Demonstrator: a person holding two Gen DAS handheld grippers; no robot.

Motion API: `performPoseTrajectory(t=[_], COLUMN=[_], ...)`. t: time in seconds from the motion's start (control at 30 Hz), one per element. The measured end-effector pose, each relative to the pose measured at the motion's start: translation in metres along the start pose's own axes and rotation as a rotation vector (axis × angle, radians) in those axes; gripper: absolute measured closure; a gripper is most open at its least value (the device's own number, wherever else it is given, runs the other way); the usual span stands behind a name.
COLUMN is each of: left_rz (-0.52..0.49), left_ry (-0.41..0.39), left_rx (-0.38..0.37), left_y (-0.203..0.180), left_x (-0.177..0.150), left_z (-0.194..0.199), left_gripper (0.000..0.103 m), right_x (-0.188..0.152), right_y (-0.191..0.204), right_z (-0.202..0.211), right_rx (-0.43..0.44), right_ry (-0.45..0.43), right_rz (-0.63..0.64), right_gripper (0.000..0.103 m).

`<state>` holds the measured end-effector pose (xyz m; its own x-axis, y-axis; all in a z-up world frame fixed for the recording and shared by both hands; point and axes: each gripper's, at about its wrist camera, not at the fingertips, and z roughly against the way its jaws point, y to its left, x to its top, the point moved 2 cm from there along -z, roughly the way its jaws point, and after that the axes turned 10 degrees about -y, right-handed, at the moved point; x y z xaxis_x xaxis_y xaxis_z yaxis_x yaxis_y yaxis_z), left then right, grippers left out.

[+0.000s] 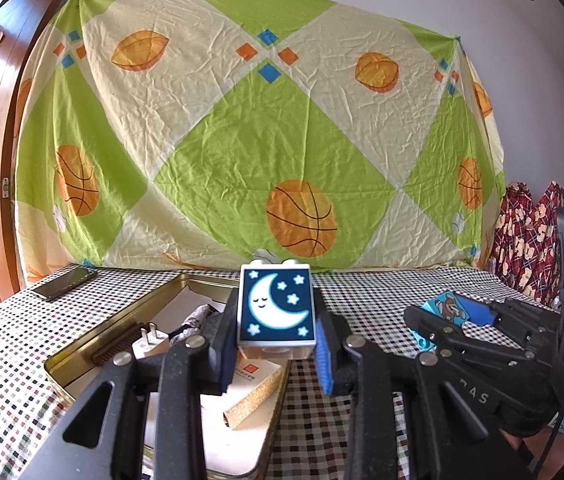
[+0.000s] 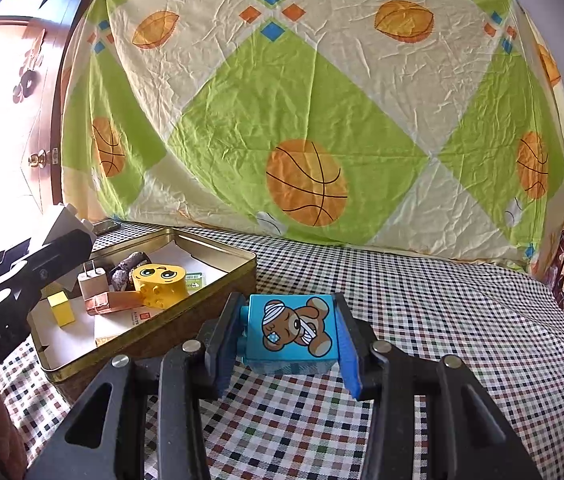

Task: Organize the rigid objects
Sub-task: 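Lift and carry the moon block with the left tool while the right tool carries the teddy block, then lower the moon block into the tin with the left tool while the right tool lowers the teddy block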

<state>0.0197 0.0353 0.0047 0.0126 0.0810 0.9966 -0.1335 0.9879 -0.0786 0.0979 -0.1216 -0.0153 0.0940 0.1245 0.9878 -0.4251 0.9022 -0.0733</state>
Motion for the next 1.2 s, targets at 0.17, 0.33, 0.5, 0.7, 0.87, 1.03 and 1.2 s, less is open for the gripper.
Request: performPoseTrajectory(t=[0.17,0.33,0.5,0.7,0.87,1.03,1.2], left_rz=[0.01,0.008,0.009,0.019,0.024,0.029,0.029], left_ry=[-0.002,-0.005,-0.002,0.001,0.003,0.009,0.021], left_rx=[0.017,0.032,0.044,0.063,0.081,0.096,0.103], left_y=[0.011,0.019,0.026,0.037,0.047,0.055,0.059], left_x=[0.0,0.001,0.001,0.001,0.0,0.0,-0.002], left_z=[0.0,0.002,0.003,0.004,0.003,0.004,0.003], left_gripper=[0.072,0.072,0.072,0.072,0.072,0.072,0.072], right_x=[0.001,0.003,0.004,0.006,0.007,0.007,0.008], right_y=[0.001,0.015,0.028,0.038,0.05,0.058,0.063], right_z=[-0.003,-0.004,-0.006,-0.006,-0.009,-0.009,-0.008], right_rx=[0.005,0.039,0.062,0.078,0.095,0.11,0.119], right_ry=[0.0,-0.005,-0.009,-0.015,-0.012,-0.014,-0.017], right_rz=[-0.007,0.002,0.017,0.024,0.041,0.049,0.057], right_gripper=[0.058,0.058,0.058,0.058,0.058,0.058,0.058])
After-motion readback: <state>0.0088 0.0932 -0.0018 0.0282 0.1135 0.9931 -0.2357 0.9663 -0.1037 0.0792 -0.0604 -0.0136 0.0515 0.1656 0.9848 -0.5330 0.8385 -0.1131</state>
